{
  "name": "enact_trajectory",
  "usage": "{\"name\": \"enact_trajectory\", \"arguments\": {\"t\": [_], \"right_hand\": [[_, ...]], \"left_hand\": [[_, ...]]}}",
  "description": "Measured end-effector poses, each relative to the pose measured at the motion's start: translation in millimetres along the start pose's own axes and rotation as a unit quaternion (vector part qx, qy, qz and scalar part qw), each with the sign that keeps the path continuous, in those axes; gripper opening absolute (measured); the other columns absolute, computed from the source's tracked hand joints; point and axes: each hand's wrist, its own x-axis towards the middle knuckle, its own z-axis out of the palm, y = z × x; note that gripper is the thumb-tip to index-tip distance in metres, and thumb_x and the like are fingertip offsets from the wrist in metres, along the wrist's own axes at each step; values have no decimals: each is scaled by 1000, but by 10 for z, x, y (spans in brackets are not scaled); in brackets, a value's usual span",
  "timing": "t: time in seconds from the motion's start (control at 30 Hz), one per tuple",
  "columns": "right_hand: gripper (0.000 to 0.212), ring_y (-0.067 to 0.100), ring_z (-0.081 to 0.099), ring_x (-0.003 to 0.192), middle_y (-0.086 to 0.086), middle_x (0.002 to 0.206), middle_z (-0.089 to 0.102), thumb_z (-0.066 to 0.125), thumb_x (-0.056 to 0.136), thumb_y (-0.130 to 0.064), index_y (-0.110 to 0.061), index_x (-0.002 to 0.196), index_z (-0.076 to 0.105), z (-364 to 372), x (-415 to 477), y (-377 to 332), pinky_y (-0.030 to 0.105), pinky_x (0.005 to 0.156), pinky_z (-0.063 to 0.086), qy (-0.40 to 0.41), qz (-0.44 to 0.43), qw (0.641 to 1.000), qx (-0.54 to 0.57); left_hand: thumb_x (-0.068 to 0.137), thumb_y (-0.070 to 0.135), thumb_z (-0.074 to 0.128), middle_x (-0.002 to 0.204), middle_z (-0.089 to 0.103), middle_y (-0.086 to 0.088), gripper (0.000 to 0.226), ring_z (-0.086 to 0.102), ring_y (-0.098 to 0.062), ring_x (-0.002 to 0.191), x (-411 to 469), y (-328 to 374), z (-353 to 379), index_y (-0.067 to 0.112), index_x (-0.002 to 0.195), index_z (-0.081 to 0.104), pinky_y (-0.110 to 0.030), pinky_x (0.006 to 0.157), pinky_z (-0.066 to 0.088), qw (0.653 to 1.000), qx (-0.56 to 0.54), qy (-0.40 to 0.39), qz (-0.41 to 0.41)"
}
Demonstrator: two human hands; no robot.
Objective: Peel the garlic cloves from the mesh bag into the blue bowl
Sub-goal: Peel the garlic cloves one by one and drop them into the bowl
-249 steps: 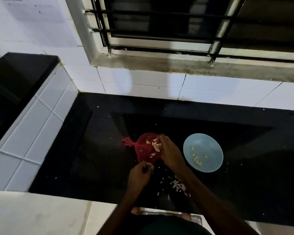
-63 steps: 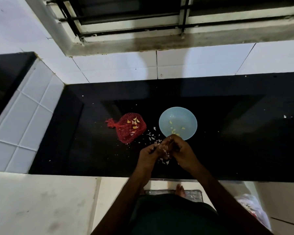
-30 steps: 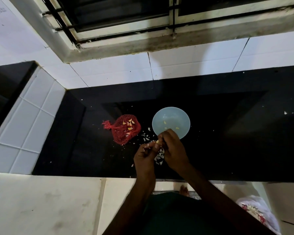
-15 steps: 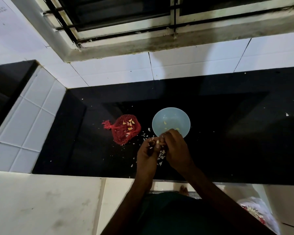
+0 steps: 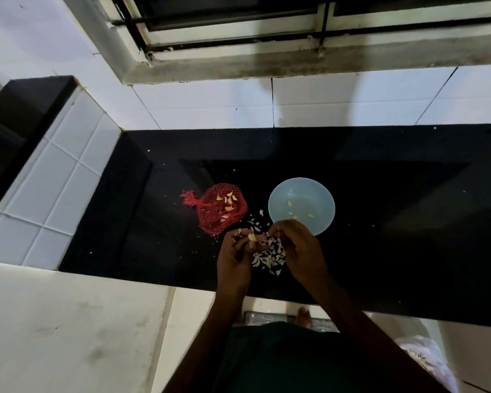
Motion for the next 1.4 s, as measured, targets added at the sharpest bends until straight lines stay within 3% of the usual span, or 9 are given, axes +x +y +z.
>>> {"name": "enact_trajectory", "arguments": {"t": [0.17, 0.27, 0.43, 0.53, 0.67, 0.93, 1.03, 1.13, 1.4], "right_hand": [[11, 4, 61, 99, -8, 105, 64, 60, 100, -25, -19, 106, 67, 91, 137, -159, 16, 84, 47, -23, 40, 998, 39], [8, 2, 62, 97, -9, 101, 62, 70, 95, -23, -18, 101, 69, 156, 230, -243, 18, 81, 51, -32, 59, 993, 96], [9, 9, 65, 91, -6, 95, 63, 73, 90, -11, -18, 92, 68, 211, 384, -308, 28, 78, 56, -10, 100, 989, 111], [6, 5, 60, 87, -7, 94, 58, 67, 92, -15, -17, 91, 62, 253, 471, -352, 21, 74, 50, -9, 73, 996, 58], [8, 15, 49, 79, -6, 94, 44, 46, 86, -16, -23, 87, 44, 402, 520, -417, 30, 66, 44, -7, 52, 999, 15], [29, 10, 46, 92, 2, 106, 47, 48, 74, 2, -8, 101, 54, 521, 459, -458, 9, 76, 36, 44, 62, 996, -51], [33, 12, 47, 92, 1, 105, 45, 43, 73, 8, -10, 99, 51, 517, 413, -458, 19, 75, 40, 52, 56, 996, -55], [14, 16, 52, 88, -2, 102, 47, 45, 101, 0, -9, 93, 54, 475, 407, -430, 31, 73, 48, 83, 67, 994, -19], [15, 11, 69, 90, -6, 94, 70, 53, 102, -16, -17, 101, 67, 390, 427, -464, 42, 79, 56, 57, 102, 991, 67]], "left_hand": [[101, -1, 56, 108, 72, -2, 19, 71, -22, 102, 129, -18, -129, 6, 119, 56, -36, 88, 59, 997, 70, -25, 25], [100, -5, 56, 108, 69, 9, 20, 69, -16, 102, 247, 24, -182, 4, 118, 54, -31, 86, 58, 993, 95, -56, 49], [99, -1, 59, 108, 72, 2, 28, 72, -16, 101, 419, 135, -264, 21, 115, 57, -28, 87, 59, 987, 130, -77, 55], [98, -2, 60, 108, 72, 4, 36, 71, -10, 102, 527, 170, -318, 30, 113, 58, -29, 87, 59, 980, 169, -76, 72], [97, -7, 58, 112, 71, 5, 37, 70, -7, 105, 622, 205, -346, 26, 114, 58, -32, 90, 59, 974, 186, -90, 88], [98, -3, 58, 116, 67, 15, 28, 66, -3, 109, 680, 274, -329, 12, 121, 63, -20, 93, 53, 971, 190, -90, 115], [101, 8, 59, 116, 71, 6, 23, 69, -6, 107, 756, 276, -371, 18, 121, 64, -20, 92, 54, 986, 141, -66, 56], [98, 6, 63, 105, 74, 6, 18, 71, -3, 97, 787, 310, -431, 13, 114, 66, -13, 85, 52, 989, 130, -67, 37], [87, 0, 76, 99, 78, 2, 28, 75, -11, 89, 811, 299, -521, 13, 111, 73, -22, 81, 60, 987, 135, -89, 19]]}}
